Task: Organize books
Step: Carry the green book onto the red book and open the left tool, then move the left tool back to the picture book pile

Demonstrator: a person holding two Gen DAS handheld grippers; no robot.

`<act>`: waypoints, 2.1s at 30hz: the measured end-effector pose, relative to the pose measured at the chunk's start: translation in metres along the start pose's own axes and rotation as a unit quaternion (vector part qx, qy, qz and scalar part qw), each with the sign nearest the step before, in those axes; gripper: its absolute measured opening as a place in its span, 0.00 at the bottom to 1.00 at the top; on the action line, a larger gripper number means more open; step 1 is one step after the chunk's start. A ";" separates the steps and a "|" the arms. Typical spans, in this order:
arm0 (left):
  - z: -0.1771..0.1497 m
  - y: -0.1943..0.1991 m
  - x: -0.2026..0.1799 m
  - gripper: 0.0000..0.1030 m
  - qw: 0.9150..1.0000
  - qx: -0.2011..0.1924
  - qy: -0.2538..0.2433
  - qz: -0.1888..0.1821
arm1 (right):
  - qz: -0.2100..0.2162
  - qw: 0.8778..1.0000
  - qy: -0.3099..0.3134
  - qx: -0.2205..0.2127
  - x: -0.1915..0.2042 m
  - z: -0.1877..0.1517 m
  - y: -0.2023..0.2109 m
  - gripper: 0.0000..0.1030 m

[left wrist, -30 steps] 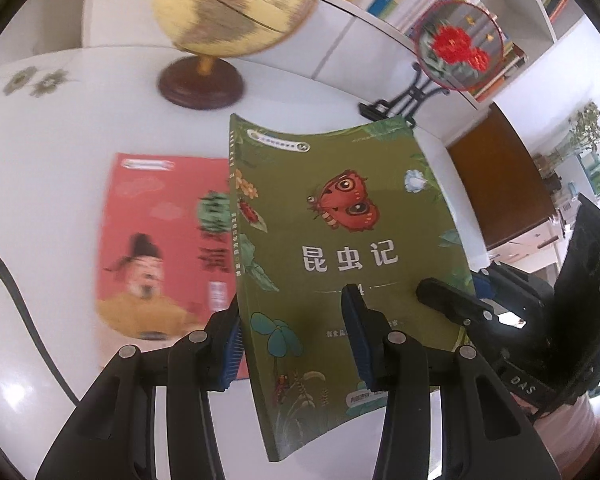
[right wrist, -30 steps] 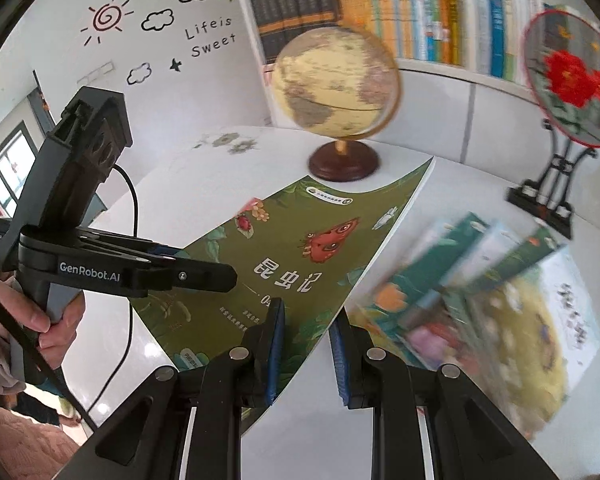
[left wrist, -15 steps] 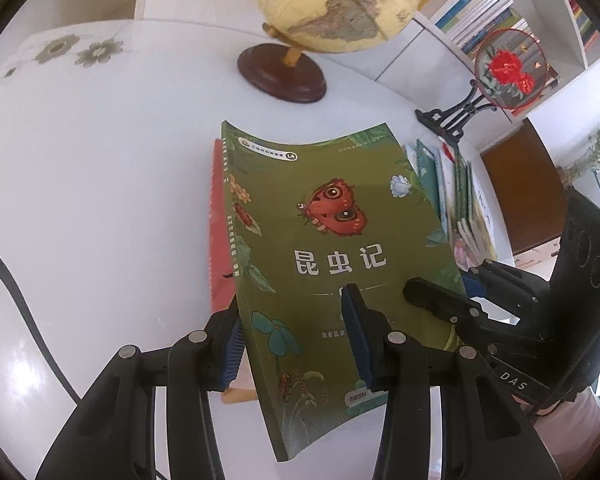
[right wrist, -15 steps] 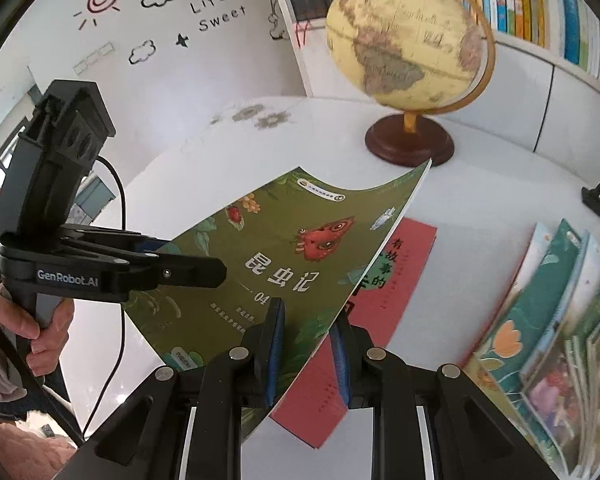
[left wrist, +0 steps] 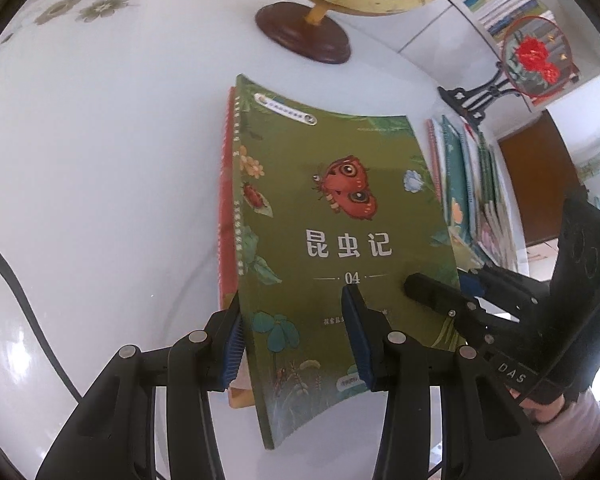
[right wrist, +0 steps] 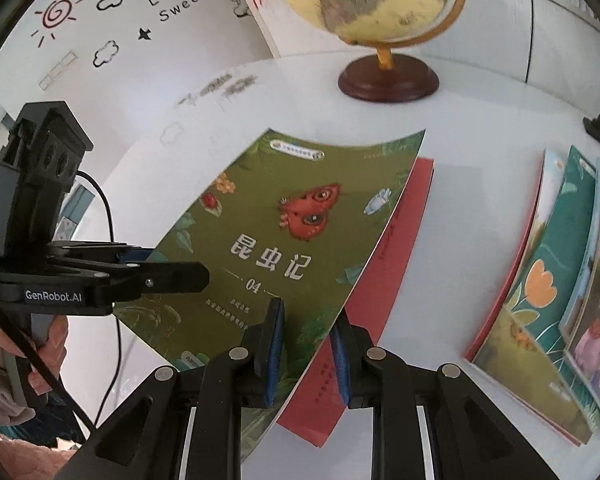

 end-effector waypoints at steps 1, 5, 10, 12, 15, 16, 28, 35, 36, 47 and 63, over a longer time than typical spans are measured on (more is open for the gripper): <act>0.000 -0.002 0.001 0.40 1.000 0.001 0.001 0.006 | -0.005 1.000 -0.003 0.003 -0.001 0.000 -0.003 0.21; 0.000 -0.006 0.003 0.47 1.000 0.002 0.000 0.031 | -0.003 0.999 -0.031 0.016 -0.008 -0.001 -0.014 0.22; 0.001 0.000 0.008 0.49 0.996 -0.007 -0.004 0.089 | -0.008 0.998 -0.046 0.037 -0.010 -0.002 -0.022 0.36; 0.003 0.008 0.006 0.49 0.995 -0.020 -0.007 0.102 | -0.011 0.998 -0.050 0.040 -0.012 -0.003 -0.022 0.42; 0.005 0.022 0.000 0.49 0.990 -0.040 -0.015 0.131 | -0.030 0.998 -0.051 0.035 -0.015 -0.005 -0.016 0.48; 0.006 0.026 -0.002 0.49 0.989 -0.046 -0.016 0.138 | -0.032 0.998 -0.051 0.030 -0.016 -0.006 -0.012 0.48; 0.011 0.104 -0.066 0.50 0.968 -0.135 -0.021 0.212 | -0.059 0.996 -0.040 -0.061 -0.013 -0.010 0.081 0.49; 0.000 0.137 -0.102 0.50 0.953 -0.168 -0.015 0.250 | -0.054 0.991 -0.052 -0.107 -0.015 -0.015 0.133 0.50; -0.001 0.141 -0.107 0.50 0.952 -0.173 -0.015 0.253 | -0.052 0.991 -0.053 -0.112 -0.016 -0.017 0.140 0.50; -0.013 0.180 -0.160 0.51 0.933 -0.233 -0.018 0.273 | -0.053 0.985 -0.047 -0.154 -0.029 -0.037 0.205 0.51; -0.021 0.176 -0.245 0.68 0.933 -0.269 -0.055 0.232 | -0.056 0.980 -0.062 -0.183 -0.075 -0.075 0.257 0.51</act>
Point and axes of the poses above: each gripper's, at about its wrist camera, not at the fingertips, and y roughly against the way its jaws point, x to its left, z to its top, the point moved 6 cm from there along -y, roughly the way its jaws point, and after that the axes turned 8 degrees about x, right-handed, at the moved point
